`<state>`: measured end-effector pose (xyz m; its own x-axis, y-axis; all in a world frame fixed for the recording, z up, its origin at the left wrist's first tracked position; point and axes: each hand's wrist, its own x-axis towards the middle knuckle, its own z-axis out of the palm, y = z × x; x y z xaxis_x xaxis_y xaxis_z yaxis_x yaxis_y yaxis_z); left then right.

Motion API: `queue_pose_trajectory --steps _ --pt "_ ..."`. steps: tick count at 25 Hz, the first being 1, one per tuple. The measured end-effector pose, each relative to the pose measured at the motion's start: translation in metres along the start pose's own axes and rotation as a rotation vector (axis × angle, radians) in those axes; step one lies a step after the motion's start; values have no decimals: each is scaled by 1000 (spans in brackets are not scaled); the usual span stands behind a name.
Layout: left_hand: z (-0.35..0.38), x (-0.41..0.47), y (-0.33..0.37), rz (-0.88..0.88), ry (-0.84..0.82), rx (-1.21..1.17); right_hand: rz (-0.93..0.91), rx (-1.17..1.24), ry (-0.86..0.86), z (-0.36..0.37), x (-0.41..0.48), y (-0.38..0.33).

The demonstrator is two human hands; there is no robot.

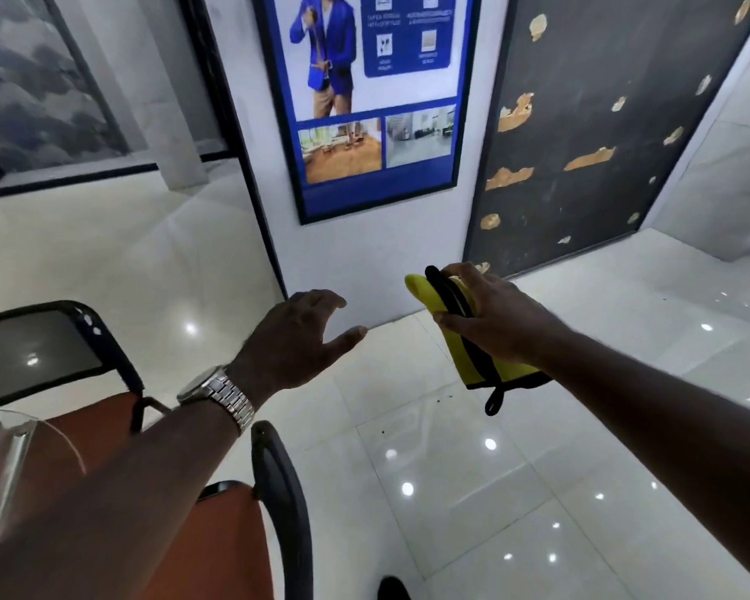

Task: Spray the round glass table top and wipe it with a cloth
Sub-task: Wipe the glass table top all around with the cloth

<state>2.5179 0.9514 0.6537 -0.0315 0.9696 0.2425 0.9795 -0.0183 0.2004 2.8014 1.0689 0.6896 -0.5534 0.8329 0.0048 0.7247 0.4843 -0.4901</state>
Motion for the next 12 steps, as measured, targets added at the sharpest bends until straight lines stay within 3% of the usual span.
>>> queue_pose_trajectory --steps 5,12 --pt "10 56 -69 -173 45 -70 -50 -1 -102 13 128 -23" --pt "2 88 -166 -429 116 -26 -259 34 -205 47 287 -68"
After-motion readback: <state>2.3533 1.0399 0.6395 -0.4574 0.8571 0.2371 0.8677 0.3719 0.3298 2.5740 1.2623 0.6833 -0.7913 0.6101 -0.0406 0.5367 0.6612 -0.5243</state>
